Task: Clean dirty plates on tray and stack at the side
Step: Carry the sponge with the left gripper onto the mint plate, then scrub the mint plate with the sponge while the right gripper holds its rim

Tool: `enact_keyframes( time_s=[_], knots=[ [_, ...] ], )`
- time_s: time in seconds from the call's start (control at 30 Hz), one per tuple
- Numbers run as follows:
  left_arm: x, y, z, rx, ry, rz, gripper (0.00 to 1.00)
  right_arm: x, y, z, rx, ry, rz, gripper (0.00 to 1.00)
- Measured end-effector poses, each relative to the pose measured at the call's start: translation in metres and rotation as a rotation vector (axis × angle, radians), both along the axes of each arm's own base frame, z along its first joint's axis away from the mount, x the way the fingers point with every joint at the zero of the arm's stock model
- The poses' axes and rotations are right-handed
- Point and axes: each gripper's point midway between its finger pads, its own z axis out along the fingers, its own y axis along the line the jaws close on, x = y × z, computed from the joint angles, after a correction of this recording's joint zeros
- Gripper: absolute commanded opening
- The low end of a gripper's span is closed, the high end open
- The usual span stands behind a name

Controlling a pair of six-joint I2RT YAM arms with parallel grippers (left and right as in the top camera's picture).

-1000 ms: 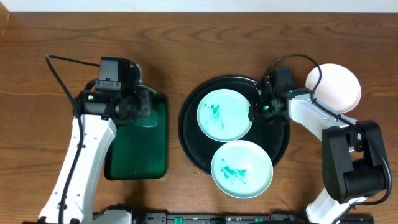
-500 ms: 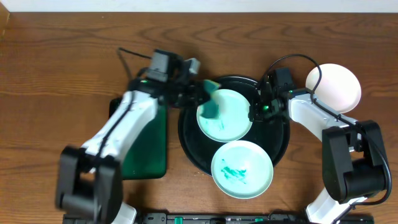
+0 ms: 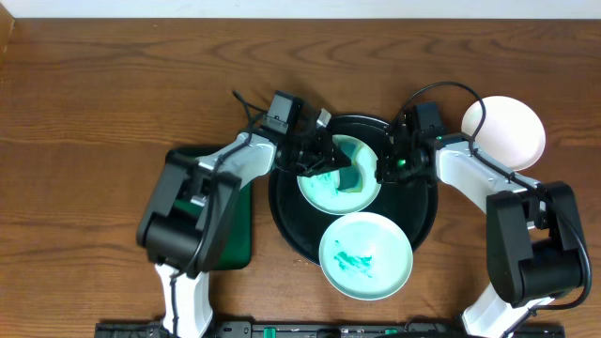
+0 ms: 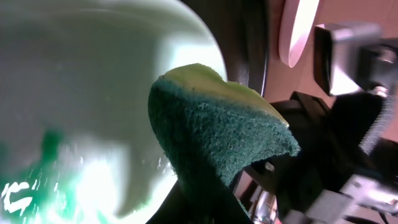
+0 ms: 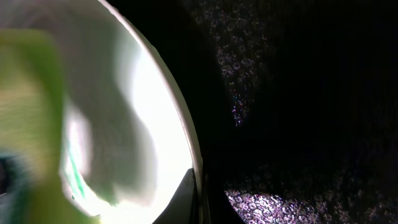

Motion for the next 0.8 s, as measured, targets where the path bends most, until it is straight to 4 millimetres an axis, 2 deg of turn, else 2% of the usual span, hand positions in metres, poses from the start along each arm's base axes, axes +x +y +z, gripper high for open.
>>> enact_keyframes(
  time_s=[0.13, 0.27, 0.4, 0.57, 0.8],
  knots=[
    [-0.005, -0.002, -0.018, -0.015, 0.076, 0.0, 0.07, 0.0, 0.0, 0.0, 0.001, 0.0, -0.001, 0.01],
    [-0.009, 0.001, -0.025, 0.008, 0.113, 0.002, 0.07, -0.001, 0.0, 0.0, 0.0, 0.004, 0.0, 0.01],
    [-0.021, 0.014, -0.035, 0.138, 0.162, 0.005, 0.07, -0.004, 0.0, 0.0, 0.004, 0.019, 0.001, 0.01],
    [-0.033, 0.036, -0.038, 0.312, 0.187, -0.015, 0.07, -0.006, 0.002, 0.0, 0.013, 0.028, 0.005, 0.01],
    [-0.032, 0.066, -0.038, 0.565, 0.141, -0.036, 0.07, -0.006, 0.002, 0.0, 0.014, 0.028, 0.005, 0.02]
  ],
)
